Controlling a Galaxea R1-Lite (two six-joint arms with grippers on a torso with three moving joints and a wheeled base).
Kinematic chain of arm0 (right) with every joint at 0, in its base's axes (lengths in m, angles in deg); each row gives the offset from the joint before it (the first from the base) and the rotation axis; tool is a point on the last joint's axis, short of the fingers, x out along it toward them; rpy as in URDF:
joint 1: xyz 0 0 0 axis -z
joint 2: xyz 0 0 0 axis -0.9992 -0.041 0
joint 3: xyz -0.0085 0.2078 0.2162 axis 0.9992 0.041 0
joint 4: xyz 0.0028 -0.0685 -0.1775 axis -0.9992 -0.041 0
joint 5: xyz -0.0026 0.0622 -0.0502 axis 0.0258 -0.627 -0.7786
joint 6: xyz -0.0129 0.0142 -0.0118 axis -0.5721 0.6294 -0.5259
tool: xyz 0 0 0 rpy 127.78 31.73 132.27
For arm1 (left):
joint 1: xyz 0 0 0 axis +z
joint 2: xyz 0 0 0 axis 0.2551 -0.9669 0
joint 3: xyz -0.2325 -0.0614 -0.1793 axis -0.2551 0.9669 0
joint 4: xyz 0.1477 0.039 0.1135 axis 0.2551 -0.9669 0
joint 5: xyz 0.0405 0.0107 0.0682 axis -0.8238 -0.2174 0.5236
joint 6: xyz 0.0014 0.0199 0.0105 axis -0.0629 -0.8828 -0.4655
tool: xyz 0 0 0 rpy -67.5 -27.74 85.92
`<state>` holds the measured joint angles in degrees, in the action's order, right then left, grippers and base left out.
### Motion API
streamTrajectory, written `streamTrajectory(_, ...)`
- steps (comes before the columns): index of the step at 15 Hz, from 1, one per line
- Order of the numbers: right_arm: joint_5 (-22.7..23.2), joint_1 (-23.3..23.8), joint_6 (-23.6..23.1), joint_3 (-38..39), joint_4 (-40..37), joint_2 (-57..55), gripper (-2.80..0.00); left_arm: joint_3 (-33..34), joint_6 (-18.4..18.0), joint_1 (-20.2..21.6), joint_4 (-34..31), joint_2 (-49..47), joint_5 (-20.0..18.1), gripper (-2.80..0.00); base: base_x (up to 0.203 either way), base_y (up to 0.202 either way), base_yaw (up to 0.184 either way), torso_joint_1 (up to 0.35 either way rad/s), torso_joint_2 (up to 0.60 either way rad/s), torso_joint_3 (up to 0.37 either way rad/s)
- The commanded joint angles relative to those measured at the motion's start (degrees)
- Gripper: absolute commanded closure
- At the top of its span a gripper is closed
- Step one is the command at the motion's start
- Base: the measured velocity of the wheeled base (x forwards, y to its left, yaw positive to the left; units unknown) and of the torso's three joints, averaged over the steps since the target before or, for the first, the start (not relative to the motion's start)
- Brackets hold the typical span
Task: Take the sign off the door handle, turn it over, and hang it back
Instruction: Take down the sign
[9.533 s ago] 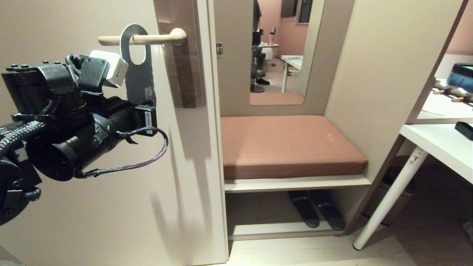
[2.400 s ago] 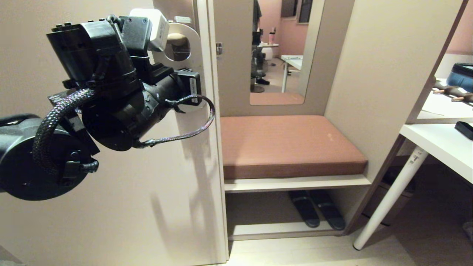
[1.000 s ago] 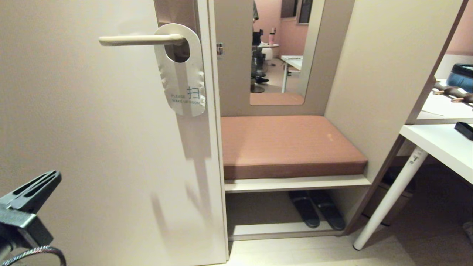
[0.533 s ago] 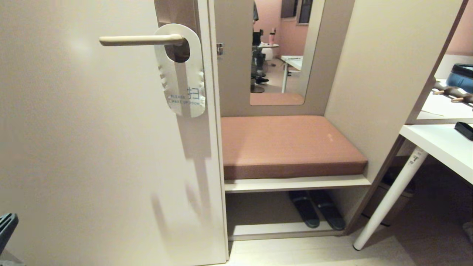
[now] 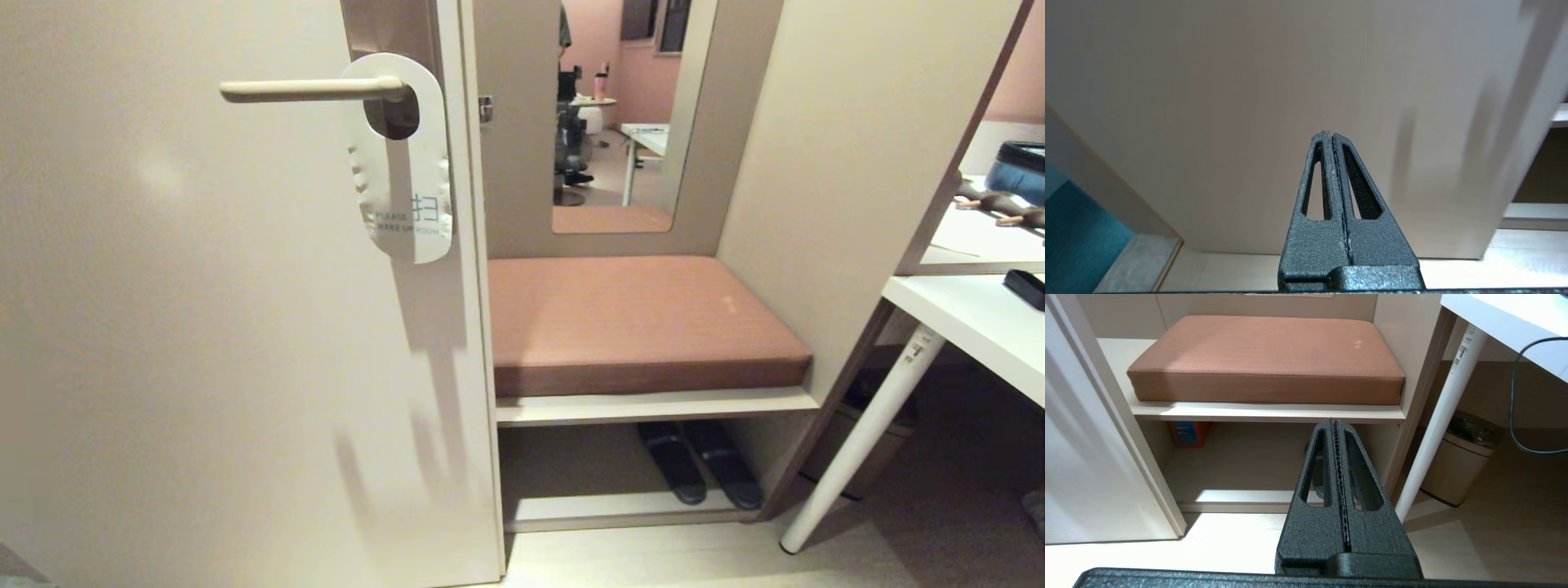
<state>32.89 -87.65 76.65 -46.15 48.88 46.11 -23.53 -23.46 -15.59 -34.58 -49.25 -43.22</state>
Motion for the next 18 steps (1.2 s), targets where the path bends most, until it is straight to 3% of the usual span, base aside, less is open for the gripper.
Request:
streamTrajectory(1, 0.01, 0.0, 0.02, 0.0, 0.09, 0.0, 0.0, 0.06, 0.01, 0.92, -1.84, 8.13, -5.01, 0.0, 0.0, 0.0, 0.0, 0.0, 0.0, 0.0)
streamTrajectory(4, -0.01, 0.01, 0.02, 0.0, 0.0, 0.0, 0.0, 0.07, 0.62, 0.82, -6.43, 12.45, -11.67, 0.0, 0.0, 0.0, 0.0, 0.0, 0.0, 0.0)
streamTrajectory(7, 0.01, 0.0, 0.02, 0.0, 0.0, 0.0, 0.0, 0.07, 3.57, 0.81, -7.87, 12.45, -13.62, 0.0, 0.0, 0.0, 0.0, 0.0, 0.0, 0.0)
streamTrajectory(10, 0.01, 0.0, 0.02, 0.0, 0.0, 0.0, 0.0, 0.07, 5.56, 0.81, -10.33, 12.45, -13.83, 0.0, 0.0, 0.0, 0.0, 0.0, 0.0, 0.0)
streamTrajectory(18, 0.01, 0.0, 0.02, 0.0, 0.09, 0.0, 0.0, 0.07, 4.84, 0.81, -10.42, 12.45, -14.02, 0.0, 0.0, 0.0, 0.0, 0.0, 0.0, 0.0)
